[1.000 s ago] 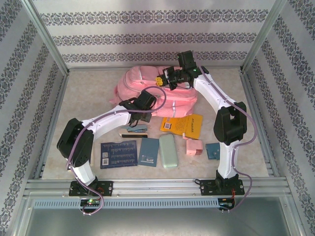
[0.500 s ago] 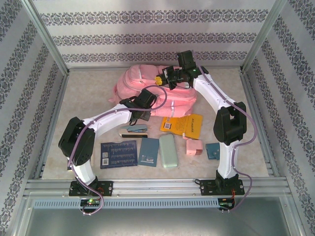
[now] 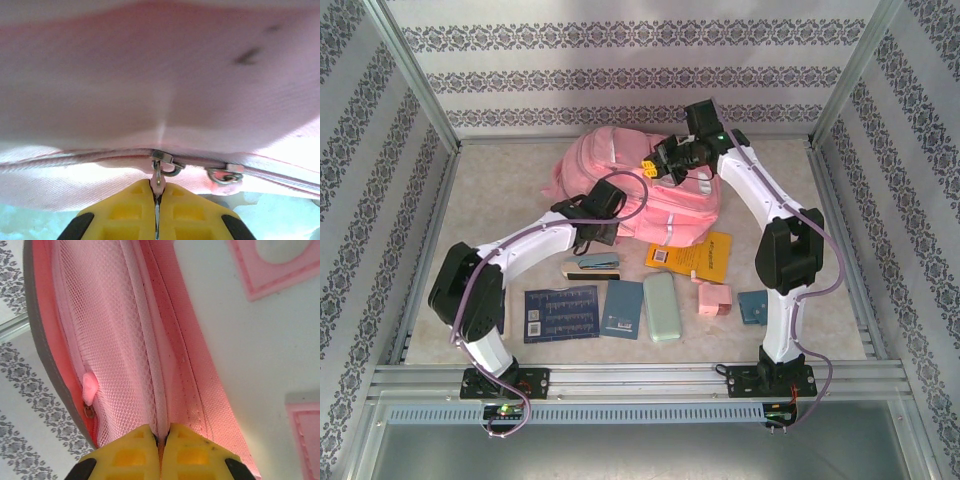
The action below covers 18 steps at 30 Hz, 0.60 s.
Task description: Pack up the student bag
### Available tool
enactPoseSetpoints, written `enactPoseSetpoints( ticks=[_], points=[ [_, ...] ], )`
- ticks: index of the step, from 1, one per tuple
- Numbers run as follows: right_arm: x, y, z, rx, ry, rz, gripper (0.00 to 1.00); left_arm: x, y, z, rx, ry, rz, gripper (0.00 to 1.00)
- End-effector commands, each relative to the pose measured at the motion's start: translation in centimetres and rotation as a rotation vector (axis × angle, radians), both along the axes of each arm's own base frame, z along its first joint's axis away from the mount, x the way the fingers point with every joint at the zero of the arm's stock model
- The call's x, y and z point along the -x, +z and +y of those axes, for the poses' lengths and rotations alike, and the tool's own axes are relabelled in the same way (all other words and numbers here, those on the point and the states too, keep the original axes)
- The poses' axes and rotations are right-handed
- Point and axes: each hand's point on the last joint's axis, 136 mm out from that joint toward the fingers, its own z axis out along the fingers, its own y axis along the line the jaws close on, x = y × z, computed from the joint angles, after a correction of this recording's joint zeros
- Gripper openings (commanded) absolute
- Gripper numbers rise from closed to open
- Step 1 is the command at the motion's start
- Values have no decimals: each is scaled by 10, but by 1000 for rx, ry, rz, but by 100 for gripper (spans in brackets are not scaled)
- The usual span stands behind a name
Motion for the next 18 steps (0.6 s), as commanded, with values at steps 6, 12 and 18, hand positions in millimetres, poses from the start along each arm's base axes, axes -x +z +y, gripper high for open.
enactPoseSetpoints(
  ticks=[6,12,18],
  points=[
    [15,42,-5,5,138,-151,0,-6,12,35,36,73,-9,0],
    [16,35,-10,93,200,-189,0,-10,25,43,86,82,-18,0],
    [8,40,-2,212,272,-287,21,-8,36,17,258,42,35,0]
  ],
)
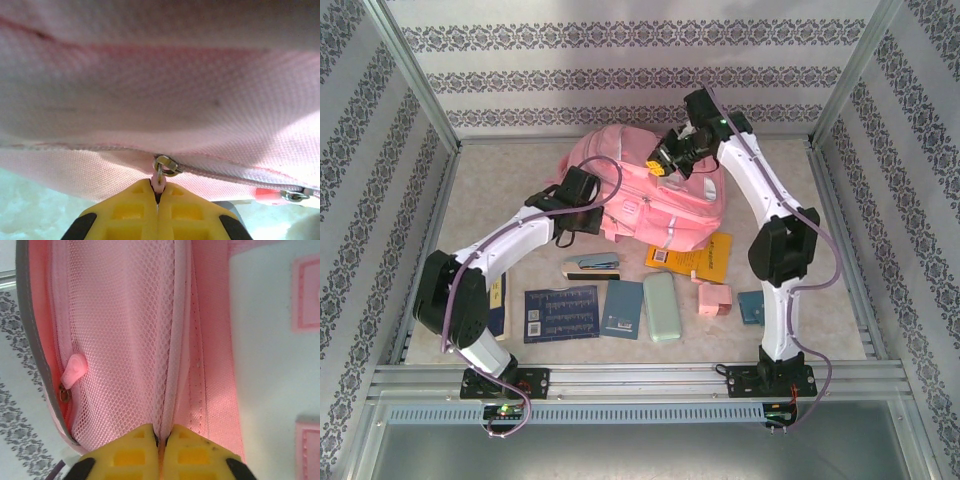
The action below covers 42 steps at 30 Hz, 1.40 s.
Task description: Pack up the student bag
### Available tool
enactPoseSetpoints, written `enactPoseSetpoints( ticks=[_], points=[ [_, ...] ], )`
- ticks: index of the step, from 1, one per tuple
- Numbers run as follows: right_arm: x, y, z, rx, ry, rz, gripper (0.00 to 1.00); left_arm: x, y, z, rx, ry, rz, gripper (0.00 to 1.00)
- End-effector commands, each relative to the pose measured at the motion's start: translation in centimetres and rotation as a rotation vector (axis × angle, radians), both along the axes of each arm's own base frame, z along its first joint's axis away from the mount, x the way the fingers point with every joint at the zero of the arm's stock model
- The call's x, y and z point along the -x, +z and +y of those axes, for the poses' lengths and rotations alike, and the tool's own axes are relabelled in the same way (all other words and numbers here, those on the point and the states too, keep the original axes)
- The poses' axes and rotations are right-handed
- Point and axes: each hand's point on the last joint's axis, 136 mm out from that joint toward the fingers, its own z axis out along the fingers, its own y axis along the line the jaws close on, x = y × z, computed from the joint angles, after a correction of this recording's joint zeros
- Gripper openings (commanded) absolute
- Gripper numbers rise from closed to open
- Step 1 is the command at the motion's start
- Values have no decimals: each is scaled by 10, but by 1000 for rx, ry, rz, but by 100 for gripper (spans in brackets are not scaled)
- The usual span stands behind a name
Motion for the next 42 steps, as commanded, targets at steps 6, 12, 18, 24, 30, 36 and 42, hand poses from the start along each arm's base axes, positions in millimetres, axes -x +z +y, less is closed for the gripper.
enactPoseSetpoints(
  ticks=[6,12,18,24,30,36,42],
  points=[
    [9,59,-30,302,81,-322,52,0,30,-44,321,-2,91,0],
    [54,54,-46,312,72,-296,55,3,48,-65,467,-6,126,0],
    [112,0,-38,28,-129,-78,58,5,62,-88,524,-28,158,0],
    [122,-39,-43,20,-205,-53,82,7,78,-108,589,-57,185,0],
    [88,-59,-50,46,-276,-86,72,17,91,-125,630,-103,211,0],
    [65,-68,-63,141,-301,-127,51,32,86,-138,630,-144,256,0],
    [54,-71,-84,207,-295,-146,18,40,81,-138,579,-172,277,0]
  ],
)
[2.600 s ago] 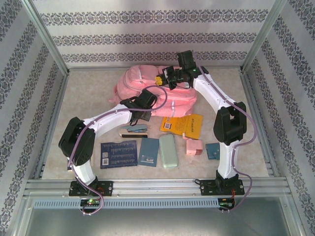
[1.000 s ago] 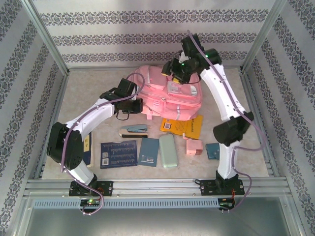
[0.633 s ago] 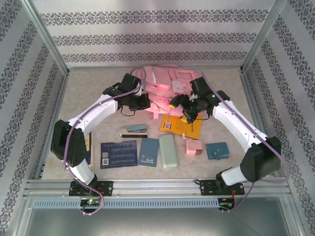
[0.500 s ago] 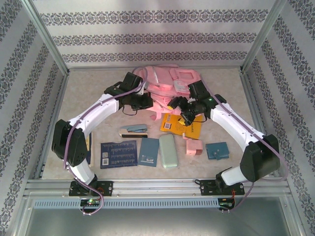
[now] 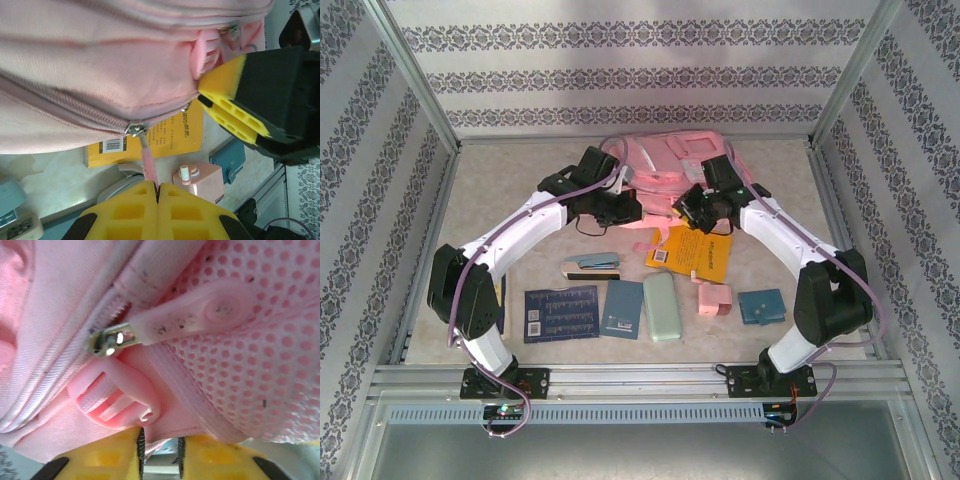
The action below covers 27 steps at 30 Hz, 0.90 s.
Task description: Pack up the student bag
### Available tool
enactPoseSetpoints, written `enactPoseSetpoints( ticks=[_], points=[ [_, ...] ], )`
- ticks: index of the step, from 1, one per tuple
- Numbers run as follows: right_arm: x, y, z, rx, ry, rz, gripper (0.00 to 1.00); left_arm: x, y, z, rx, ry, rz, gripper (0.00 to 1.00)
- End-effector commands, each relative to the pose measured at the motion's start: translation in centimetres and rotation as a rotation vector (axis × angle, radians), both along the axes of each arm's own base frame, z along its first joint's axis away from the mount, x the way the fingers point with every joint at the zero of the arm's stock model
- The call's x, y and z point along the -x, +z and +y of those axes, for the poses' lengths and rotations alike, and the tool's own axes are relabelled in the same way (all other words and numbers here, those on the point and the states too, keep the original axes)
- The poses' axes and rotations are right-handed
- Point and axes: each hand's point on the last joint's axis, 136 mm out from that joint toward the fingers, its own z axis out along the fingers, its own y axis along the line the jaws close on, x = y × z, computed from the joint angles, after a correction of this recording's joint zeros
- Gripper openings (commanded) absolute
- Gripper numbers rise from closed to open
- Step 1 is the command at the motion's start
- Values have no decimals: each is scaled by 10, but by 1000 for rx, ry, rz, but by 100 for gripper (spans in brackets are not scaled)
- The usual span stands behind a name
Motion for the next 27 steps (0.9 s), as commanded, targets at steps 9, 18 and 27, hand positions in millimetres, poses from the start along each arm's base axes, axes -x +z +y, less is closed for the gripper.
enactPoseSetpoints(
  ticks=[9,18,27],
  points=[
    [-22,9,-35,66,21,-58,0,10,-8,1,-107,-92,0,0],
    [7,18,-10,171,323,-115,28,22,-39,14,-264,-89,18,25],
    [19,14,-37,205,217,-60,28,23,-81,-11,-464,-100,-31,51]
  ],
)
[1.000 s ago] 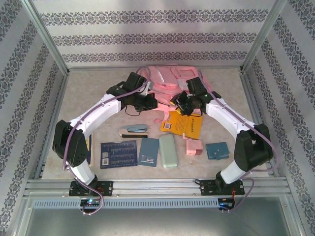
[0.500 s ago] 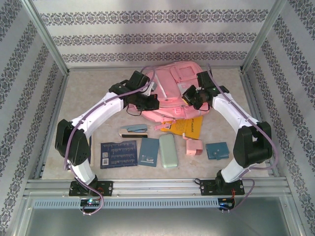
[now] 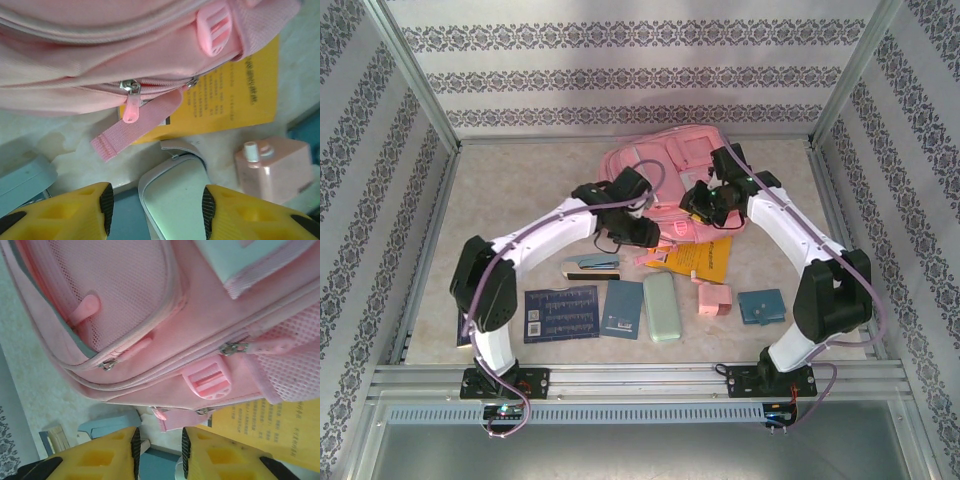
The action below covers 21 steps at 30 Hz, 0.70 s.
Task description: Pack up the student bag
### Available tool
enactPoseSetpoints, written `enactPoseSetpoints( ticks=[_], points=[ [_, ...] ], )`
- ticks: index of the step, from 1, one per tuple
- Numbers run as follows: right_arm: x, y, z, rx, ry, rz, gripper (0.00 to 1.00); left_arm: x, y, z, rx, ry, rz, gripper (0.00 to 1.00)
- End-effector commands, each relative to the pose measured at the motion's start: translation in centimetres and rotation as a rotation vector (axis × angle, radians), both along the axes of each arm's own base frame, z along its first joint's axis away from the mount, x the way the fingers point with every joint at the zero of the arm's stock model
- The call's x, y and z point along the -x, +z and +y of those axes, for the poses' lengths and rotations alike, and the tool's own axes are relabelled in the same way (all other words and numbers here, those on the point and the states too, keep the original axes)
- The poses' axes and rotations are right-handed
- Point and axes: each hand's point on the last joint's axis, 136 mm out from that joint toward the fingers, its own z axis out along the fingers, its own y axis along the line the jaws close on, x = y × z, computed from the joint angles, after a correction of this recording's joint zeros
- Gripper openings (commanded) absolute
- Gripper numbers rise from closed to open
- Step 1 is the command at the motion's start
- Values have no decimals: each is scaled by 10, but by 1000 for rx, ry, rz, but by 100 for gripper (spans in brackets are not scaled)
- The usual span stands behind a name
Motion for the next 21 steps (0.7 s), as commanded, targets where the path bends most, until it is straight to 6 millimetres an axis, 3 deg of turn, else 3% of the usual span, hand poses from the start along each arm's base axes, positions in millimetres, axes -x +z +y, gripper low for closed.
enactPoseSetpoints(
  ticks=[1,11,21],
  points=[
    [13,2,-26,60,-76,17,27,-5,-18,1,-144,16,-46,51],
    [30,-5,-66,78,-229,64,23,-22,-46,-9,-365,25,-119,51],
    [35,-9,-74,34,-270,84,23,-30,-73,-14,-463,9,-101,47]
  ],
)
